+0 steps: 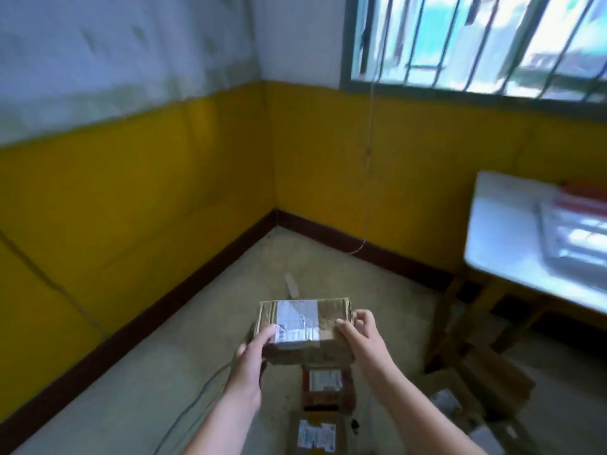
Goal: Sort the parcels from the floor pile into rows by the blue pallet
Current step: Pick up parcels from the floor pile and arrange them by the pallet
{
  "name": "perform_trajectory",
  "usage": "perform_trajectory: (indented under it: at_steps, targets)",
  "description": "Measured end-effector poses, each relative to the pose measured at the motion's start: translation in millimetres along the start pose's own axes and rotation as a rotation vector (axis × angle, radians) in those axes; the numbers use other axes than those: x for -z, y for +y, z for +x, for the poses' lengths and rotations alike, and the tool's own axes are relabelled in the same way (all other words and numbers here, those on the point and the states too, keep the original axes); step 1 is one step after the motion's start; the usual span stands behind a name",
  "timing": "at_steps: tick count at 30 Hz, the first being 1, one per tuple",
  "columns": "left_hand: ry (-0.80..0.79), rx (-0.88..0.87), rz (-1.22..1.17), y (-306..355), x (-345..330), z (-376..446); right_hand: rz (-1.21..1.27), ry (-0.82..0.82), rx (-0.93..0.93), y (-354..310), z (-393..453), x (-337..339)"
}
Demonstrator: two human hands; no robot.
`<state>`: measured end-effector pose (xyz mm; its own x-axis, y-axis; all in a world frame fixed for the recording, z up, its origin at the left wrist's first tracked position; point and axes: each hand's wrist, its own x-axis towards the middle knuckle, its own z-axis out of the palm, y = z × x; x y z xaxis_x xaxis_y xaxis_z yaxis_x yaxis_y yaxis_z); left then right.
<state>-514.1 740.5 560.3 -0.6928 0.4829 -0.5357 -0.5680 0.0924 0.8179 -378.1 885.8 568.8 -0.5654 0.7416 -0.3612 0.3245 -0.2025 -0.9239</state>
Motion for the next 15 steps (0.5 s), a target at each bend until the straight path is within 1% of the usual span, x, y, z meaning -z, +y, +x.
perform_trajectory:
  at_steps: [2,4,6,8,11,15]
  targets:
    - [-0.15,-0.086,0.052,62,-39,-101,0.109,0.053,0.049,-73,-80,51]
    - [-0.253,-0.136,0.115,111,-78,-198,0.163,0.15,0.072,-132,-156,100]
    - [-0.375,-0.208,0.154,144,-109,-288,0.227,0.214,0.103,-181,-231,143]
    - [-0.445,-0.265,0.174,161,-135,-364,0.296,0.278,0.154,-214,-303,181]
    - [-0.464,-0.299,0.148,153,-157,-459,0.336,0.351,0.217,-227,-408,224]
    - [-0.552,-0.317,0.158,117,-162,-562,0.412,0.442,0.237,-196,-524,261]
